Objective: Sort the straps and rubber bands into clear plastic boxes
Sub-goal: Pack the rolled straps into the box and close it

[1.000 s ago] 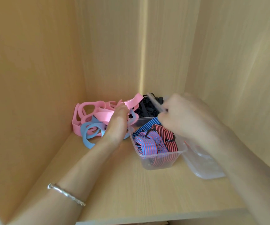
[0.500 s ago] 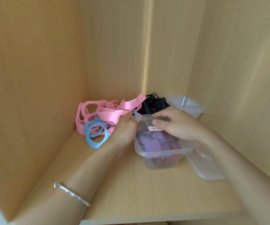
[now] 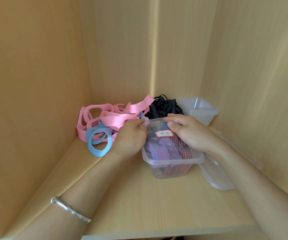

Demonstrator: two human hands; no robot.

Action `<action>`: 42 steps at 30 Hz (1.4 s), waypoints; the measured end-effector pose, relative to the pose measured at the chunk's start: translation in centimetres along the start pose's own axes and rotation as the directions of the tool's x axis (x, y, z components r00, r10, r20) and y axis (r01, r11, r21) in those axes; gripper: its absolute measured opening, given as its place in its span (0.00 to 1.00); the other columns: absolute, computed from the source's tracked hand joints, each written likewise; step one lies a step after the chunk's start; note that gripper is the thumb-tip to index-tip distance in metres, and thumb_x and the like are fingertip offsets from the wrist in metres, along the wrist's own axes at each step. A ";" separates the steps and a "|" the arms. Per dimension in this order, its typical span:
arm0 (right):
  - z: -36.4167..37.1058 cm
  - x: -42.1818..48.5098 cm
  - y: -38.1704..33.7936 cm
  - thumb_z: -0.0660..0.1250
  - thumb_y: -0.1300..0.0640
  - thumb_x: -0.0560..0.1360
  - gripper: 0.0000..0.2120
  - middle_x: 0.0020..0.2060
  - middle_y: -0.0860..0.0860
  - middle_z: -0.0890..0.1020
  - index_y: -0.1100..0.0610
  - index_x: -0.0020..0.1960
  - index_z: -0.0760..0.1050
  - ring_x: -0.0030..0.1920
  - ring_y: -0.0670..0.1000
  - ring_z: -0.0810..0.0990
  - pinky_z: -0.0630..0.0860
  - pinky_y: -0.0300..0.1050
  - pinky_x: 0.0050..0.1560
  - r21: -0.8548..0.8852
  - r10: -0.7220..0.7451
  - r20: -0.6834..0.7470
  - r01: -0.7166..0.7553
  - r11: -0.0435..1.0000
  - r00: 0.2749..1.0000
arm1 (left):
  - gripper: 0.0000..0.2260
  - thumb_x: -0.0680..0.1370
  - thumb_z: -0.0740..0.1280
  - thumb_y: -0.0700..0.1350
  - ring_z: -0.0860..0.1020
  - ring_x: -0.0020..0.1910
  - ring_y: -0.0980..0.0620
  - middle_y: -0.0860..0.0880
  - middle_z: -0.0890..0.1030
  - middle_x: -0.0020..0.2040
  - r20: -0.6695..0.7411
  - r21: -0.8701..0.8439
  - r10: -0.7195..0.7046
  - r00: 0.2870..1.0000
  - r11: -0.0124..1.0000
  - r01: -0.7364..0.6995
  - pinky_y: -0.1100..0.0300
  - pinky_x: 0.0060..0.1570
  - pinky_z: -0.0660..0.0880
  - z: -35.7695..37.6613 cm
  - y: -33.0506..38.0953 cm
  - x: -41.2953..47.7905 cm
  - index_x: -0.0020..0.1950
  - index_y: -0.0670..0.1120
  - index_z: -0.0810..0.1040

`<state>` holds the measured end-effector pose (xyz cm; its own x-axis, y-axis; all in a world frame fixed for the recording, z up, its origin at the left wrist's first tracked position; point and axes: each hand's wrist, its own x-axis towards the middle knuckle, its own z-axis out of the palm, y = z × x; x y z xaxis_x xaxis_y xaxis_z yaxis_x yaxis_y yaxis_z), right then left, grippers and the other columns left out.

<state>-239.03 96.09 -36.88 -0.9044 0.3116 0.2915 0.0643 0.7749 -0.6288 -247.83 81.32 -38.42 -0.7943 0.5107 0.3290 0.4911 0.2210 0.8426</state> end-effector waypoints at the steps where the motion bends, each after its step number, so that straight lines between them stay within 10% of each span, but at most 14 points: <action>1: 0.0 0.1 0.2 0.57 0.55 0.83 0.17 0.73 0.49 0.67 0.55 0.69 0.73 0.74 0.44 0.63 0.58 0.42 0.73 0.003 0.004 0.001 -0.004 1.000 1.000 | 0.10 0.80 0.57 0.38 0.71 0.49 0.50 0.50 0.73 0.49 -0.008 0.014 -0.009 1.000 1.000 0.009 0.55 0.55 0.70 0.0 0.2 -0.1 0.47 0.49 0.76; 4: 0.0 0.3 0.5 0.56 0.55 0.83 0.17 0.73 0.46 0.67 0.54 0.69 0.73 0.73 0.44 0.64 0.59 0.40 0.71 0.011 0.003 0.001 -0.003 1.000 1.000 | 0.14 0.80 0.57 0.39 0.74 0.54 0.50 0.51 0.75 0.52 -0.028 0.048 -0.031 0.999 0.998 0.032 0.57 0.59 0.69 -0.1 0.6 -0.4 0.61 0.45 0.79; 12: 0.1 0.5 0.3 0.54 0.56 0.83 0.16 0.72 0.44 0.68 0.52 0.67 0.74 0.60 0.53 0.78 0.72 0.43 0.58 -0.020 0.066 -0.035 -0.066 0.998 0.997 | 0.10 0.78 0.58 0.39 0.73 0.41 0.45 0.39 0.82 0.48 -0.022 0.238 0.001 1.000 0.971 0.005 0.53 0.47 0.72 -0.2 1.1 -0.5 0.51 0.44 0.79; 17: -0.1 0.2 -0.2 0.54 0.57 0.83 0.16 0.62 0.53 0.79 0.51 0.66 0.74 0.59 0.56 0.79 0.73 0.48 0.58 -0.049 0.073 -0.020 -0.074 0.996 0.997 | 0.14 0.78 0.56 0.43 0.77 0.53 0.42 0.42 0.81 0.55 -0.085 0.321 0.109 0.990 0.944 -0.076 0.56 0.48 0.70 -0.5 2.2 -1.3 0.54 0.43 0.80; 23: 0.0 0.7 -0.2 0.54 0.60 0.81 0.17 0.45 0.56 0.83 0.52 0.64 0.77 0.30 0.49 0.74 0.69 0.42 0.34 -0.089 0.056 -0.036 -0.059 0.994 0.998 | 0.11 0.80 0.57 0.46 0.74 0.52 0.45 0.44 0.77 0.53 0.133 0.429 -0.132 0.982 0.901 0.063 0.57 0.45 0.70 -0.4 5.0 -2.1 0.54 0.42 0.75; 29: -0.8 0.6 -0.3 0.56 0.58 0.81 0.16 0.58 0.52 0.81 0.49 0.63 0.77 0.58 0.53 0.79 0.73 0.49 0.61 -0.050 0.081 0.014 -0.081 0.995 0.997 | 0.20 0.83 0.54 0.48 0.58 0.74 0.40 0.43 0.58 0.76 0.142 0.394 -0.129 0.981 0.917 0.063 0.49 0.69 0.60 1.0 4.5 -3.3 0.74 0.43 0.64; 42: -0.6 1.9 0.8 0.55 0.58 0.82 0.14 0.57 0.50 0.78 0.53 0.64 0.75 0.54 0.48 0.75 0.68 0.41 0.51 -0.064 0.071 0.000 -0.071 0.995 0.997 | 0.04 0.81 0.52 0.38 0.60 0.68 0.33 0.37 0.66 0.60 0.166 0.614 -0.203 0.965 0.787 0.060 0.40 0.64 0.62 0.6 4.7 -2.8 0.50 0.45 0.57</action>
<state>-240.46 97.62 -36.42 -0.8975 0.3659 0.2462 0.1552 0.7846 -0.6003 -243.12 81.41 -35.60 -0.8072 0.5855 0.0755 0.5581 0.7151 0.4209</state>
